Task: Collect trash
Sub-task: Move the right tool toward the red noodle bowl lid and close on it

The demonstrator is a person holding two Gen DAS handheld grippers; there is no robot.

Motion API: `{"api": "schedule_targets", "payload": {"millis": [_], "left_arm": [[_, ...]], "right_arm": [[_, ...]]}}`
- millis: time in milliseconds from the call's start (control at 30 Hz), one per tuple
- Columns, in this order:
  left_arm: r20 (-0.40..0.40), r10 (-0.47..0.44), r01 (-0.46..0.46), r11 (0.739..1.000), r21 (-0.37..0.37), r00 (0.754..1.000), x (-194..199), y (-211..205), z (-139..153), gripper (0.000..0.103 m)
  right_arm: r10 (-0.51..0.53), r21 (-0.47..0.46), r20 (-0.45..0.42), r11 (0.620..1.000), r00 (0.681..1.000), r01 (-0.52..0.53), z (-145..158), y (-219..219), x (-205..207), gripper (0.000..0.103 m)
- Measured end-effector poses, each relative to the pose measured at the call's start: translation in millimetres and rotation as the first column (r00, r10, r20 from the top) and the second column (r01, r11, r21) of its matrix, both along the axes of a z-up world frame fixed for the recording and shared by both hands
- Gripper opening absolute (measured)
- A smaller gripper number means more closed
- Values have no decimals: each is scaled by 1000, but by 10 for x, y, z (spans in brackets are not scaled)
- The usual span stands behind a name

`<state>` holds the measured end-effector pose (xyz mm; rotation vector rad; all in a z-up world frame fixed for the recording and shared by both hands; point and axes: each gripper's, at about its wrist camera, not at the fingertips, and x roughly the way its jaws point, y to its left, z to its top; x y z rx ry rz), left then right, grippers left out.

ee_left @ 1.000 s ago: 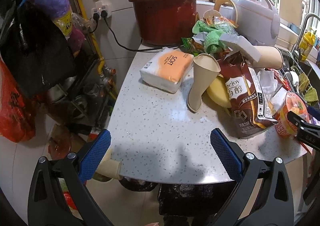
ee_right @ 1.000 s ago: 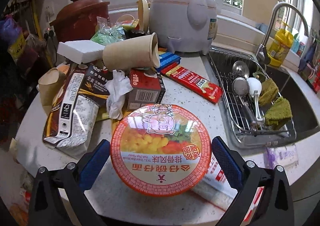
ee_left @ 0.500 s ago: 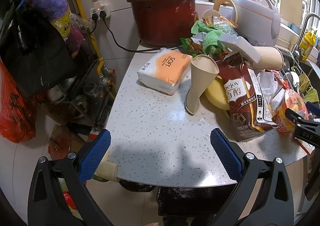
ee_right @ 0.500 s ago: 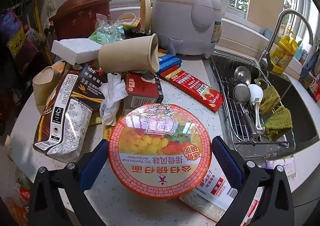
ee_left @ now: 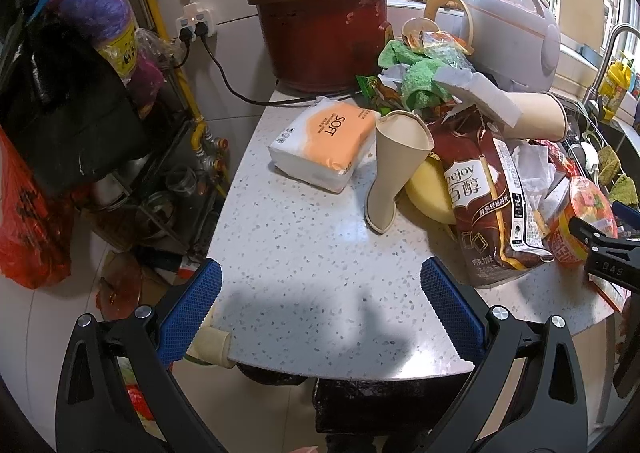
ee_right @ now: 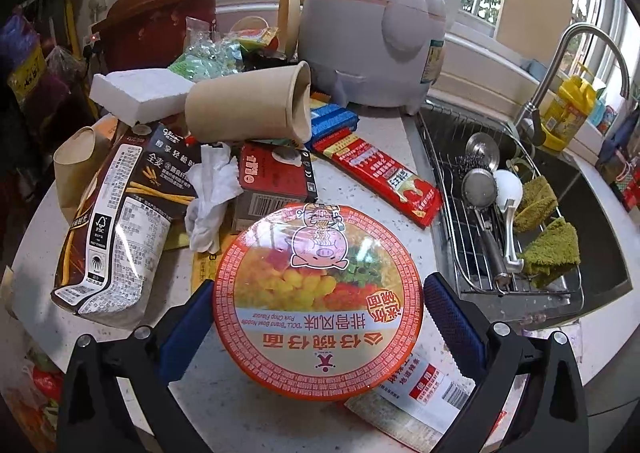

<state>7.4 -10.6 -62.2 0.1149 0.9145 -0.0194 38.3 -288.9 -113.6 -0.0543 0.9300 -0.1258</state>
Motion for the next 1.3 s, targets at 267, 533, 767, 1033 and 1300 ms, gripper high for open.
{"api": "schedule_targets", "payload": {"millis": [267, 533, 767, 1033, 1300], "left_arm": [[-4, 8, -8, 1000, -1, 1000, 59, -15, 19, 98], [-14, 13, -13, 1000, -5, 1000, 66, -13, 8, 98], [-21, 11, -11, 1000, -3, 1000, 68, -45, -21, 98], [-33, 8, -8, 1000, 5, 999, 66, -74, -78, 98], [-39, 3, -3, 1000, 1, 999, 65, -103, -111, 98]], "right_arm": [[-2, -7, 30, 1000, 1000, 2, -18, -53, -20, 99], [81, -199, 33, 977, 996, -72, -163, 110, -88, 99], [120, -316, 28, 943, 992, -105, -256, 204, -138, 99], [153, -334, 68, 935, 986, -122, -146, 259, -181, 61], [161, -284, 95, 950, 982, -128, -39, 188, -215, 48]]}}
